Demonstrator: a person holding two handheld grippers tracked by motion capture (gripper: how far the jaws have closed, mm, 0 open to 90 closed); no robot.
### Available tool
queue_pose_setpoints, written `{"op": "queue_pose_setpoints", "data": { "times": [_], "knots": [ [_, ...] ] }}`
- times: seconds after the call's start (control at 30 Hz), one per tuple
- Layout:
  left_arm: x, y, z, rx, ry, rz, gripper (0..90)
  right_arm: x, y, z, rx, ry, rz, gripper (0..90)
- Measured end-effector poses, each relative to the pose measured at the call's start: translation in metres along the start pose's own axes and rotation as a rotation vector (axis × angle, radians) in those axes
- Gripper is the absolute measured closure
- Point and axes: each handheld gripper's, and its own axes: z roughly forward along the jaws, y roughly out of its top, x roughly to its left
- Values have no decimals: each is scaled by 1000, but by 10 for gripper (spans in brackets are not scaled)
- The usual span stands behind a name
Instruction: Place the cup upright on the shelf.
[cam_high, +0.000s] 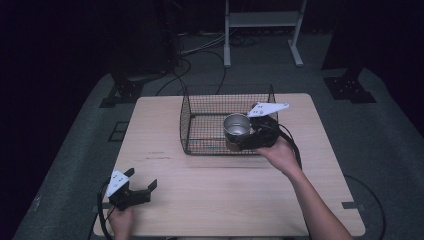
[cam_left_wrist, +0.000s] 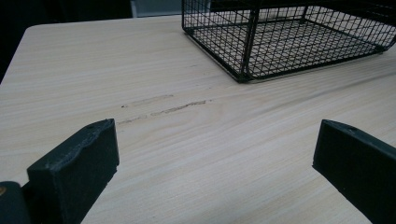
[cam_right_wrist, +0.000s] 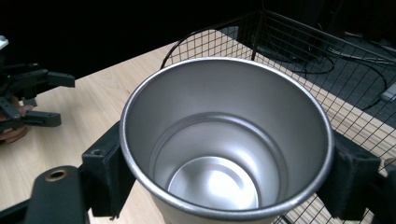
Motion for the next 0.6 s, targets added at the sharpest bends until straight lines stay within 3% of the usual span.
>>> {"op": "queue_pose_setpoints", "data": {
  "times": [0.33, 0.6],
  "knots": [
    [0, 0, 0, -1, 0, -1, 0, -15, 23, 14, 4, -20, 11, 179],
    [0, 0, 0, -3, -2, -3, 0, -30, 28, 33, 18, -47, 33, 179]
  ]
}}
